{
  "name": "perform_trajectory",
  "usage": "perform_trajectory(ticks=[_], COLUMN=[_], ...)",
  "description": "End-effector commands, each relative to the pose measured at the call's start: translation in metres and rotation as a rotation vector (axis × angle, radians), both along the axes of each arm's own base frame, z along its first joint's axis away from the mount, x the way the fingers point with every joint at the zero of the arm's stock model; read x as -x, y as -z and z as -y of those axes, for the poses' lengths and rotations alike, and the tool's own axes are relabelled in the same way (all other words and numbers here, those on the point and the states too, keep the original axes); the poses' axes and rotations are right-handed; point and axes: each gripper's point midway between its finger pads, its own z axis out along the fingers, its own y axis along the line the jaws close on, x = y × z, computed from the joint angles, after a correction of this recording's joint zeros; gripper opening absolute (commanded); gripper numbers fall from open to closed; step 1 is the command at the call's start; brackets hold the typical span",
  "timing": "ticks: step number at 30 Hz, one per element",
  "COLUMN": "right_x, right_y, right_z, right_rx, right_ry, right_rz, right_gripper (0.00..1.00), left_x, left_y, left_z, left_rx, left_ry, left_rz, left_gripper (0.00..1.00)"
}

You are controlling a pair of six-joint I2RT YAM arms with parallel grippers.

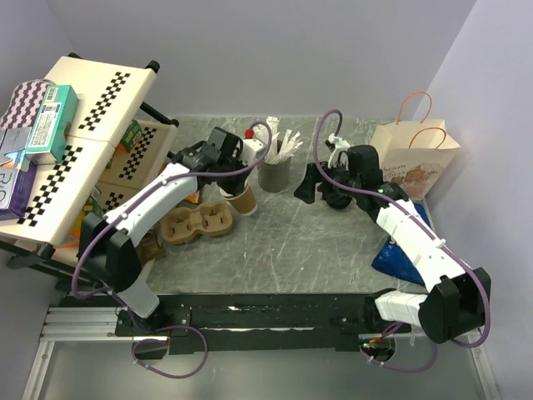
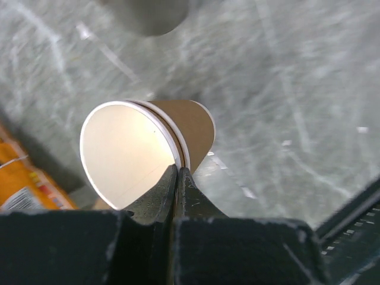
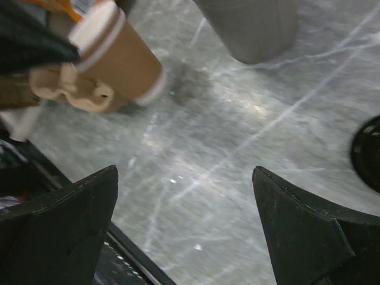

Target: Pack the takeout coffee

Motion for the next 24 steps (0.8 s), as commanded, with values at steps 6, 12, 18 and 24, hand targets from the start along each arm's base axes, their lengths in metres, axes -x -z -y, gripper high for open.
perform_trajectory(ticks=[6,12,18,24], right_x=[0.011,0.014,0.016,0.025], right_y=[0.013,0.028,0.031,0.02], right_z=[-0.053,-0.074,-0.07,-0.059], right_rx=[-0.234,-0.308,-0.277,-0.219], right_ry=[0.001,0.011,0.021,-0.028], right_rz=[-0.091,-0.189,-0.182,-0.123], right_gripper=[1.0,1.0,1.0,1.0], left_x=[0.033,0.048,0.051,0.05], left_y=[-0.027,-0.024,-0.021,-0.066], left_z=[0.054,0.072,0.071,0.078], left_rx=[0.189,0.237,0.225,0.289], left_ry=[0.087,0.083,0.087,0.121], left_rz=[0.011,-0.084,-0.082,-0.012], left_gripper=[0.01,0.01,0.01,0.01])
